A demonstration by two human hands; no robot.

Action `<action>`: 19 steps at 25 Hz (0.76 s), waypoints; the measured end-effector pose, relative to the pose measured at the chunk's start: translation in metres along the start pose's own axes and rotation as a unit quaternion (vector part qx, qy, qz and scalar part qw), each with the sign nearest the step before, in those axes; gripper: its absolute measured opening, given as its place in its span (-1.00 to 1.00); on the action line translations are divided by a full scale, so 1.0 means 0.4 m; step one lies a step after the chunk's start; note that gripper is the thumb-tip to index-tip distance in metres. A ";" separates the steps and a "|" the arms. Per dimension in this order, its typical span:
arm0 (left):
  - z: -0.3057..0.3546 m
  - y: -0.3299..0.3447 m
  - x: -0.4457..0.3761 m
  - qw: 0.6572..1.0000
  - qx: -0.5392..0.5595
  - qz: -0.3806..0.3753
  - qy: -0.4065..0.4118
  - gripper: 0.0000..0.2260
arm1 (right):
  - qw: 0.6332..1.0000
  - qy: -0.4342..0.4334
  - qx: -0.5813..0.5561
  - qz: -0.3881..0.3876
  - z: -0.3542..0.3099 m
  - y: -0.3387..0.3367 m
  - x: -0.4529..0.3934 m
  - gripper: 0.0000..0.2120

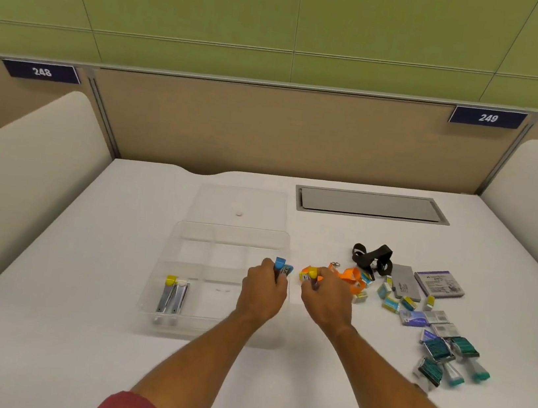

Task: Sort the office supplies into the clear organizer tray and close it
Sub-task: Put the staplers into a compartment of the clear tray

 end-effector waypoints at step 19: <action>-0.374 -0.249 -0.066 0.989 -0.077 0.016 -0.128 -0.83 | 0.999 -0.022 -0.001 -0.033 -0.218 0.200 0.039 -0.84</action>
Point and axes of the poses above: each hand's wrist, its own x-axis away from the middle knuckle, its own y-axis out of the palm, z = x × y, the point moved 2 cm from there along -x, towards the middle knuckle, and after that the axes turned 2 degrees about z, right-handed, at the moved point
